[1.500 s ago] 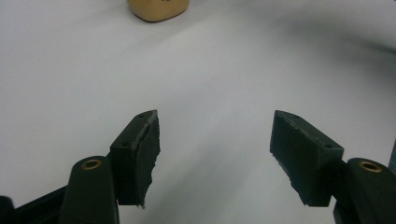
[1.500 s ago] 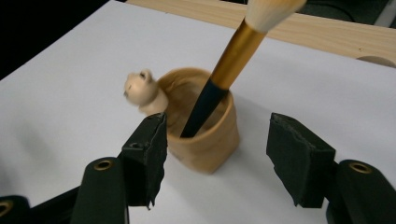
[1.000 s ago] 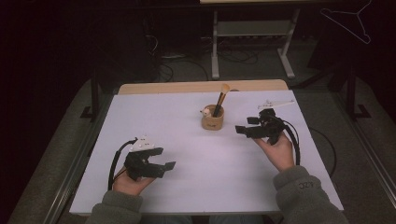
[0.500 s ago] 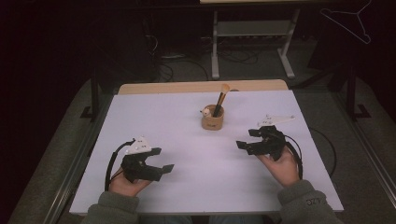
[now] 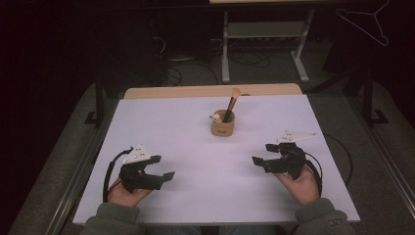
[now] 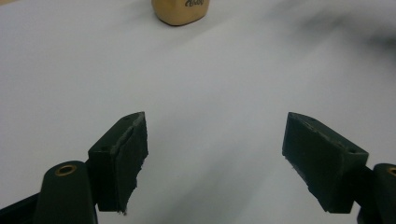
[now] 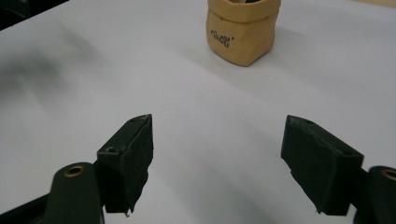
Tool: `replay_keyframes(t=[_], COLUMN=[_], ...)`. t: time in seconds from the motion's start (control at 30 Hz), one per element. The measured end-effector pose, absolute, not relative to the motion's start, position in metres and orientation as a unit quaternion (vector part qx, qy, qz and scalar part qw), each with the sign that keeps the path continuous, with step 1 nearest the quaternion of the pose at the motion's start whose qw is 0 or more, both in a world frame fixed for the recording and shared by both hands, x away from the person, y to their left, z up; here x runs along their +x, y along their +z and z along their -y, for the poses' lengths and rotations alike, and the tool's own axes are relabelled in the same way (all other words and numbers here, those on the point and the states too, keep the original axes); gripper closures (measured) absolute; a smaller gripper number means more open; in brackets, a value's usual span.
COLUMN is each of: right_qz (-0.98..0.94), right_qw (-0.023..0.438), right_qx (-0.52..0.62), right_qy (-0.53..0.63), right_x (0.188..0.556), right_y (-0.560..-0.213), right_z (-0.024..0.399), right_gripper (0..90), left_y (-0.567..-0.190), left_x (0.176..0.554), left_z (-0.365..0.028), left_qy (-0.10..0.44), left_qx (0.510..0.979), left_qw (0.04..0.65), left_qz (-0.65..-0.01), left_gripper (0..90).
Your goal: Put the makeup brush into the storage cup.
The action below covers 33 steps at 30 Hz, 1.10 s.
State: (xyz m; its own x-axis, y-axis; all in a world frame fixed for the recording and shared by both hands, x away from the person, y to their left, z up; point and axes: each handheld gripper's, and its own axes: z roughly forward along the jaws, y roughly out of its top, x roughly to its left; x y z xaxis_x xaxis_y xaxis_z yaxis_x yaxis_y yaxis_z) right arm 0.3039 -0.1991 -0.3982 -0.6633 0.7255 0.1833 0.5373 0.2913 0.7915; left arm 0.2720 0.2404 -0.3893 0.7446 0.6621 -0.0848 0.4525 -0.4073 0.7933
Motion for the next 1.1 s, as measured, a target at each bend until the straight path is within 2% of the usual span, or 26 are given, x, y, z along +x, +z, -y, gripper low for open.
replay_keyframes(t=[0.6,1.1], right_qz=[-0.786,-0.778], right_qw=[0.102,0.114], right_qx=[0.418,0.424], right_qy=[0.444,0.449], right_x=[0.282,0.271], right_y=[-0.41,-0.411], right_z=[0.219,0.235], right_gripper=[19.7,19.2], left_y=[-0.396,-0.399], left_x=[0.272,0.275], left_z=[-0.236,-0.238], left_qy=[0.118,0.112], left_qx=[0.836,0.839], left_qw=[0.419,0.415], left_qz=[-0.334,-0.333], left_gripper=[21.4,21.2])
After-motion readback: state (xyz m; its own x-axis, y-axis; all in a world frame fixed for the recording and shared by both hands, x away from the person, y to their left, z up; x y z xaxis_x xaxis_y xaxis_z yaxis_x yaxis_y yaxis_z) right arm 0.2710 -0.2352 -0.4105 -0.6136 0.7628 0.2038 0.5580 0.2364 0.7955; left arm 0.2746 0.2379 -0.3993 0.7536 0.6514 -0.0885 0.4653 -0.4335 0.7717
